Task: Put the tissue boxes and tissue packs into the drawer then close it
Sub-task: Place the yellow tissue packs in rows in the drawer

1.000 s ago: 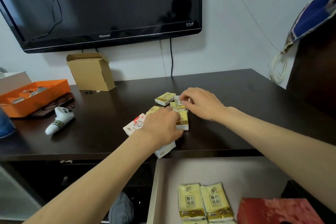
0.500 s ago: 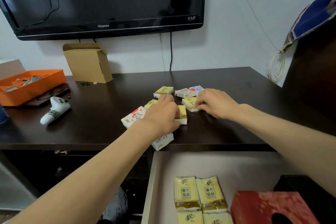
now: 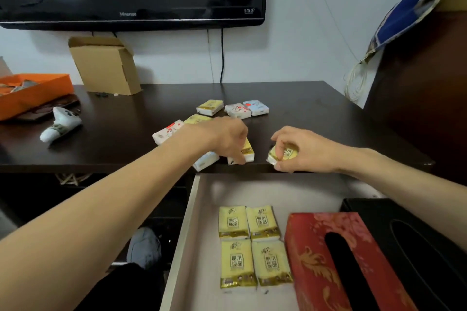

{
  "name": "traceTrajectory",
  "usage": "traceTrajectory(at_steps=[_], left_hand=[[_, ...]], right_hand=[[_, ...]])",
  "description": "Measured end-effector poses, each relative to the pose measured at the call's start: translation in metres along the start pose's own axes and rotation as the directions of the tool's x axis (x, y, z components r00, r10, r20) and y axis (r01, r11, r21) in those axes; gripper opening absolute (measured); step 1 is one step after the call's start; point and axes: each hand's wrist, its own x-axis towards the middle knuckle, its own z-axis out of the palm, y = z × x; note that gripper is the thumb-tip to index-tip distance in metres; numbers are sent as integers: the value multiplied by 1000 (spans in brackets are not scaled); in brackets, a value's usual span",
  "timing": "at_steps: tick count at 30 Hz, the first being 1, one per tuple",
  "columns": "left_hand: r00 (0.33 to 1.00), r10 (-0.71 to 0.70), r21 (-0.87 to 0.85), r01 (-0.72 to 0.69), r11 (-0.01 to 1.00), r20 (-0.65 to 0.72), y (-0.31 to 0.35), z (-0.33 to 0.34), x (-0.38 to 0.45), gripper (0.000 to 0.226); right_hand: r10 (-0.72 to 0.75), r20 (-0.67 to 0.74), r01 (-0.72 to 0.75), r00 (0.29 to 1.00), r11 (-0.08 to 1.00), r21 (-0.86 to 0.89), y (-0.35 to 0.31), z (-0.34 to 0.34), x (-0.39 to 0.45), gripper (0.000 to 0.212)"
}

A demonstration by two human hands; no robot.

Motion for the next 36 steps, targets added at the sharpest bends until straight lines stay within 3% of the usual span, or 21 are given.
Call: traceTrajectory(at_steps=[3,6,10,14,18,21,29,36], left_hand=[[998,31,-4,-31,1000,-63,8,-2,-28,45],[991,39,-110,-53,992,-128,16,6,-73,53],[994,101,-341,-110,934,-45,28,44,-140,57],[987,158,-349,-152,925,-11,38,81,-176,60],[982,189,-309,-182,933,-6,35,105,-198,63],[971,236,-231,-237,944,-33,33,120,-202,60],[930,362,-162,-367,916,-60,32,138,-200,55],[907,420,-52,-420,906,-11,38,151,-196,50]], right_hand=[[-21,-64,21,998,1000,0,-17,-4,-16,26],[-17,-61,22,998,997,78,-40,0,-44,48],[-65,20,62,998,991,118,-71,28,-96,85],[-133,131,128,982,991,49,-96,58,-134,100],[-132,293,103,947,988,113,-114,73,-152,104],[-174,351,190,920,982,-11,-118,82,-158,108],[-78,289,194,954,898,-396,-120,72,-157,66],[-62,371,262,926,815,-517,-123,80,-146,42]])
